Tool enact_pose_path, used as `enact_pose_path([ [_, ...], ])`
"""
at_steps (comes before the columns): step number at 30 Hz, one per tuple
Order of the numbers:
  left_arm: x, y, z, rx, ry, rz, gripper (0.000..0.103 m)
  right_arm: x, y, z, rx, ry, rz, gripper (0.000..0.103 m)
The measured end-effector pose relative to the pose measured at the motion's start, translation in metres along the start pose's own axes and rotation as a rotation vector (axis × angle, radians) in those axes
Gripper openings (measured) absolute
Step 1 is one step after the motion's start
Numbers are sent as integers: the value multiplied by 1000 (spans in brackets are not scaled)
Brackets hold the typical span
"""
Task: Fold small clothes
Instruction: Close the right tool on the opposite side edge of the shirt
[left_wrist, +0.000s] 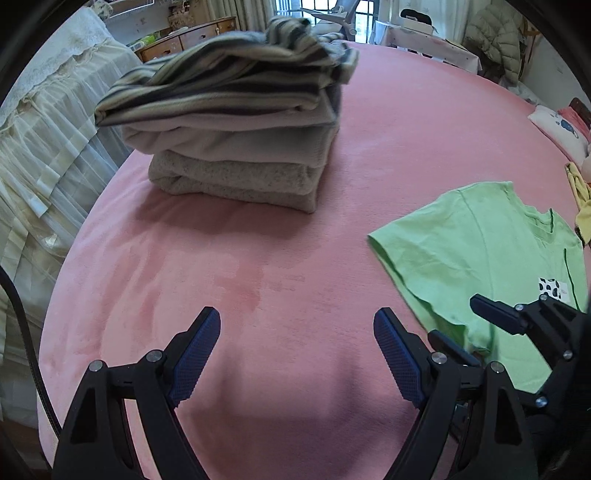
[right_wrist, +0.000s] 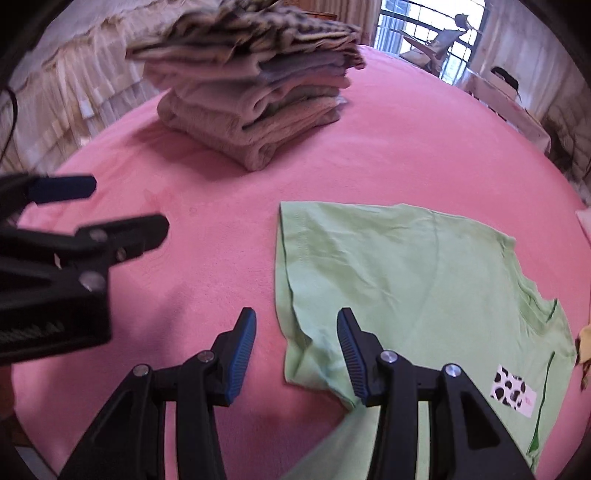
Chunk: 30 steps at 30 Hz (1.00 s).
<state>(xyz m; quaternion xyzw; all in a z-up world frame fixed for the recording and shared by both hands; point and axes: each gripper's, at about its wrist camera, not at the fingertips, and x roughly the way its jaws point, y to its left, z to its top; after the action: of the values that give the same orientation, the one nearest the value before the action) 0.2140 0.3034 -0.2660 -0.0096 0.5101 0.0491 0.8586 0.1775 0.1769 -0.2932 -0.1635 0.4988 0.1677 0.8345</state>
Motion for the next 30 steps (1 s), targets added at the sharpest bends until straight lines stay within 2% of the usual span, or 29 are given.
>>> enact_pose_path([
  [7, 26, 26, -4, -68, 51, -35, 84, 40, 25, 2, -93, 28, -112, 46],
  [11, 39, 25, 0, -69, 66, -69, 84, 44, 24, -4, -87, 15, -141, 45],
  [12, 42, 22, 2, -59, 65, -75, 84, 44, 22, -5, -78, 14, -147, 40],
  [13, 44, 19, 4, -50, 62, -78, 84, 44, 19, -6, -66, 14, -154, 24],
  [15, 48, 14, 8, -37, 54, -88, 84, 47, 13, -6, -50, 29, -172, 9],
  [17, 51, 9, 15, -28, 41, -103, 84, 48, 4, -5, -24, 36, -170, 6],
  [24, 48, -8, 31, -10, 13, -141, 84, 15, -38, 10, 167, -32, -61, 5],
  [27, 41, -20, 35, 7, -2, -159, 84, -4, -70, 8, 315, -78, 8, 5],
  [30, 36, -35, 39, 32, -17, -182, 84, -16, -114, -14, 523, -111, 46, 4],
])
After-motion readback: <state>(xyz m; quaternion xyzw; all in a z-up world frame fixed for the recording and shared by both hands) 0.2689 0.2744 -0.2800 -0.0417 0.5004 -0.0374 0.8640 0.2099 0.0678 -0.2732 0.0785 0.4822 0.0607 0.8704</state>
